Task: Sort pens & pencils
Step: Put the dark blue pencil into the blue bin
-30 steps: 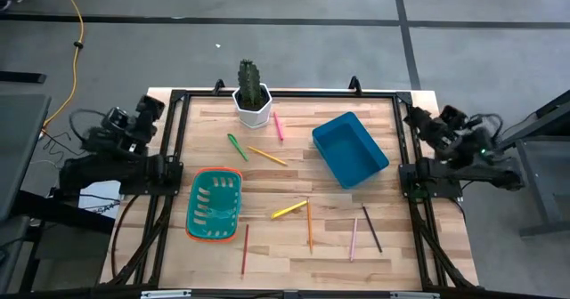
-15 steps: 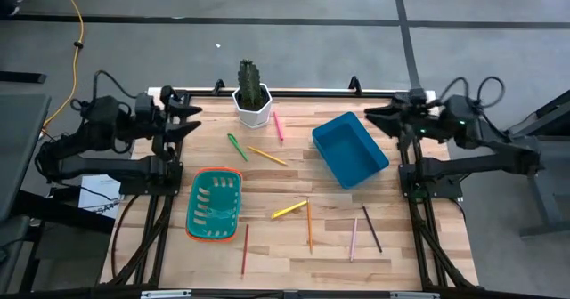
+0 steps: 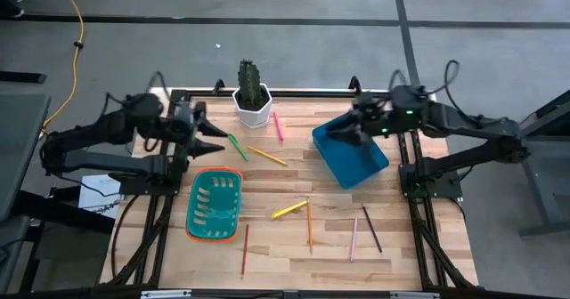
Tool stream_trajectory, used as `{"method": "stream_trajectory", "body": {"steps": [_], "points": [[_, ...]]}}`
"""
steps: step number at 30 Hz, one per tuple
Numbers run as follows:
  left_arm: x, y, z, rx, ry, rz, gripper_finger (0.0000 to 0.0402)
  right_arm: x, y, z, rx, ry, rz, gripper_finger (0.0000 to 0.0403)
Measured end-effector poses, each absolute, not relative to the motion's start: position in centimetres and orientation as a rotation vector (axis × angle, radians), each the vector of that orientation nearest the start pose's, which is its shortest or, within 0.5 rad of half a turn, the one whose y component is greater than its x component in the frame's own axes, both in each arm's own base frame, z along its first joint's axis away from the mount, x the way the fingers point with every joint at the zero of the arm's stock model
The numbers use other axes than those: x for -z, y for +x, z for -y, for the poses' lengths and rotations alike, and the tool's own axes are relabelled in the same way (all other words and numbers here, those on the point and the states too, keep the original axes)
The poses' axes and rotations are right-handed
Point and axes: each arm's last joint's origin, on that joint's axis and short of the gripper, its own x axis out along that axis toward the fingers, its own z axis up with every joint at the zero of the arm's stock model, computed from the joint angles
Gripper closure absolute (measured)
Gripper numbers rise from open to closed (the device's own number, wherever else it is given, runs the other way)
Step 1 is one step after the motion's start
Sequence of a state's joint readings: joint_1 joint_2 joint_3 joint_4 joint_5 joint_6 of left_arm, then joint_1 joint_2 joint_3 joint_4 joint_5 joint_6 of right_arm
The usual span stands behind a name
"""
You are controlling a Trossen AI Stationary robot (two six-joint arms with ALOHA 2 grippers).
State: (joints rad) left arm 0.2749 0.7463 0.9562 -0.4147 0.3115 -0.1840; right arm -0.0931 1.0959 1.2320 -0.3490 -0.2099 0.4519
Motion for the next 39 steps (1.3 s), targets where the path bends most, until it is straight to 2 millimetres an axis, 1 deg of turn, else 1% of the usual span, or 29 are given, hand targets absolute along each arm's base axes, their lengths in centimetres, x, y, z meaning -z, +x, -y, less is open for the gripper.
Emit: {"method": "stream_trajectory", "body": {"steps": [5,10,15,19,25,27,30,35,39], "points": [[-36.2,16.4,-3.4,0.109,-0.283,-0.284,0.0227,-39.7,25.2,1.1,-0.104,0.526,-0.417,0.029],[-35.2,17.5,-3.7,0.101,-0.303,-0.354,0.0227,-37.9,27.0,0.3,-0.1,0.602,-0.584,0.029],[-34.1,17.6,-3.8,0.065,-0.333,-0.461,0.0227,-35.4,28.3,-1.0,-0.063,0.682,-0.765,0.029],[-33.5,17.3,-3.8,0.056,-0.333,-0.528,0.0227,-33.9,29.2,-2.3,-0.044,0.736,-0.868,0.029],[-33.1,17.0,-3.7,0.049,-0.301,-0.574,0.0227,-32.4,29.9,-4.8,-0.024,0.818,-0.968,0.029],[-33.0,16.9,-3.6,0.05,-0.284,-0.587,0.0227,-32.1,29.9,-5.7,0.001,0.835,-0.995,0.029],[-32.8,16.9,-2.9,0.033,-0.247,-0.616,0.0227,-31.4,29.3,-7.2,0.066,0.848,-1.067,0.029],[-32.5,16.6,-1.5,-0.041,-0.173,-0.667,0.0227,-30.7,27.5,-9.8,0.203,0.851,-1.168,0.029],[-32.6,16.0,-0.4,-0.141,-0.133,-0.671,0.0227,-30.5,26.0,-12.0,0.312,0.836,-1.18,0.029]]}}
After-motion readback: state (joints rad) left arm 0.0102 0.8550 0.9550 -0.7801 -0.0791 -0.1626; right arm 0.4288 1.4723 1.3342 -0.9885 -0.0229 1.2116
